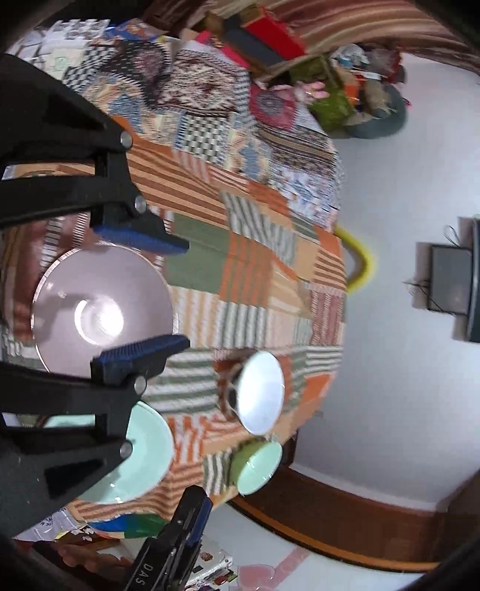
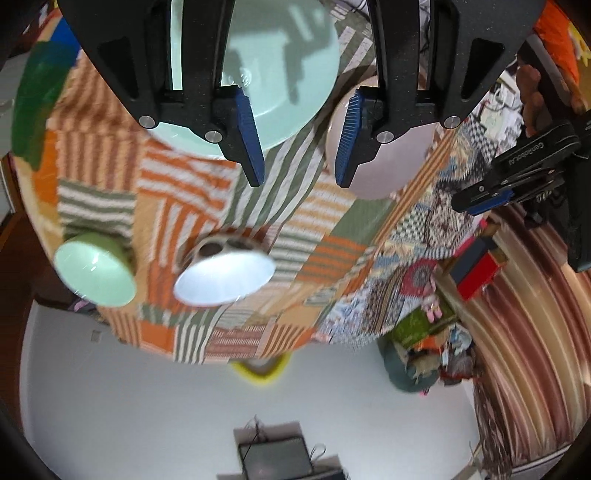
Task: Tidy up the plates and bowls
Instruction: 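Grasp the rim of the white bowl with black dots with both tools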
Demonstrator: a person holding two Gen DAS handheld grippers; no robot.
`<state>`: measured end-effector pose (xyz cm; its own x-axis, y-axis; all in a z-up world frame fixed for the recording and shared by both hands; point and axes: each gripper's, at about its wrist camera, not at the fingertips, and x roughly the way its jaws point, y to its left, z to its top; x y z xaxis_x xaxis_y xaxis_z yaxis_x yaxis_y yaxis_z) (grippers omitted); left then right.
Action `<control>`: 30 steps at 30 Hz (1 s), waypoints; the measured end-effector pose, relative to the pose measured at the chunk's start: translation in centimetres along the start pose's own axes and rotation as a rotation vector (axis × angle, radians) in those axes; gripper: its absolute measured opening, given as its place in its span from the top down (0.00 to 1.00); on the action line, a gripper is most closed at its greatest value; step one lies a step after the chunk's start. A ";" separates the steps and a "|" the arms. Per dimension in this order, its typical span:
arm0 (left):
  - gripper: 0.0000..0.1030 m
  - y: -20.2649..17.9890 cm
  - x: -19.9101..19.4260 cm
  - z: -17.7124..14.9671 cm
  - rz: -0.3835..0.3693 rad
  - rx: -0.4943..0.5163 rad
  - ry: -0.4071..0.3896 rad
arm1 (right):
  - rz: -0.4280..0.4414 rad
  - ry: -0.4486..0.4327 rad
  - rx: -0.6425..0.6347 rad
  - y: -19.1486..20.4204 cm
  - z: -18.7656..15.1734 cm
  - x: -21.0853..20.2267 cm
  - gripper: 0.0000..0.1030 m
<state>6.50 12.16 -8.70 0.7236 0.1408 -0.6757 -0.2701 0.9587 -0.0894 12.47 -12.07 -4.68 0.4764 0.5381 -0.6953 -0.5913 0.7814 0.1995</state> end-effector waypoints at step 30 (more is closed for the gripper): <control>0.25 -5.4 12.9 9.3 -0.081 0.021 0.044 | -0.148 -0.063 0.144 -8.6 6.9 5.5 0.44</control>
<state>23.19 11.08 -10.15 0.7139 0.0516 -0.6984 -0.1977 0.9716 -0.1302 24.65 -13.59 -5.48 0.5937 0.4291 -0.6808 -0.4147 0.8881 0.1981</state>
